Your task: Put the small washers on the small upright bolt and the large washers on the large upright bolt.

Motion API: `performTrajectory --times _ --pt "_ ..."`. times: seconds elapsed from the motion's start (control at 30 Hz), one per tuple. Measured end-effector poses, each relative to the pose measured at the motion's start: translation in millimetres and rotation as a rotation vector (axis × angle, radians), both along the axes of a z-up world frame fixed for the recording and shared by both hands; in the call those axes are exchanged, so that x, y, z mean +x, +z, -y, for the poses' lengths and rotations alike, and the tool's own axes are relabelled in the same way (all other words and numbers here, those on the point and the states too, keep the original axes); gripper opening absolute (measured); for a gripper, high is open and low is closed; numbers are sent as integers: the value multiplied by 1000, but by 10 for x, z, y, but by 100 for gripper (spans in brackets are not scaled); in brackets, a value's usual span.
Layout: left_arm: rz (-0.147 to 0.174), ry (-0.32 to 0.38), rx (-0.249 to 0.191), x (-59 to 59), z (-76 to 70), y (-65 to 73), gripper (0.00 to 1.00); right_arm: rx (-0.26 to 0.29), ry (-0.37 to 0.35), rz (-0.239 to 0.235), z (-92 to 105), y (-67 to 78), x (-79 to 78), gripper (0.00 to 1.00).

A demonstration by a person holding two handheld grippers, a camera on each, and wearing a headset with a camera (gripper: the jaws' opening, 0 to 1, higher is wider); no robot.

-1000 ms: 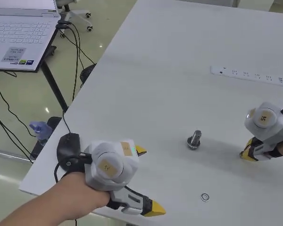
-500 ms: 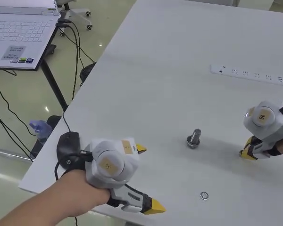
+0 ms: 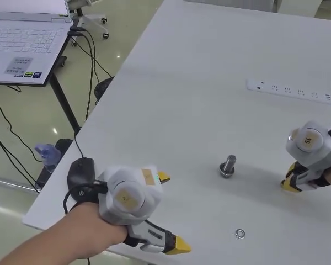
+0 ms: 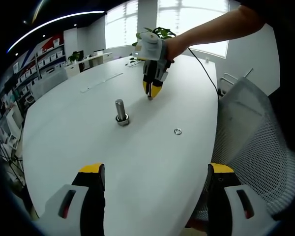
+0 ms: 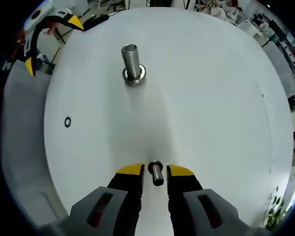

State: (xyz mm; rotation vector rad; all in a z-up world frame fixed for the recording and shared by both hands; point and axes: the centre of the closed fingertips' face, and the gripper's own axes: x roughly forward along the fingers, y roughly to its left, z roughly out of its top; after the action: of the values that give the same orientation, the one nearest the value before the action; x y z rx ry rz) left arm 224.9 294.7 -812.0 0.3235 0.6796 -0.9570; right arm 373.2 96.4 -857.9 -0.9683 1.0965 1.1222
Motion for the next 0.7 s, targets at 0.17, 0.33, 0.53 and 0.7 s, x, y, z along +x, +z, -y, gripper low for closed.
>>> performTrajectory --times 0.17,0.33,0.53,0.7 --pt "2 -2 1 -10 5 -2 86 13 8 23 -16 107 59 23" --pt "1 -13 12 -29 3 -13 87 33 18 38 -84 226 77 25" --pt "8 -20 19 -19 3 26 87 62 46 48 -218 369 33 28" --pt "22 -33 31 5 8 75 87 92 74 53 -334 496 -47 29"
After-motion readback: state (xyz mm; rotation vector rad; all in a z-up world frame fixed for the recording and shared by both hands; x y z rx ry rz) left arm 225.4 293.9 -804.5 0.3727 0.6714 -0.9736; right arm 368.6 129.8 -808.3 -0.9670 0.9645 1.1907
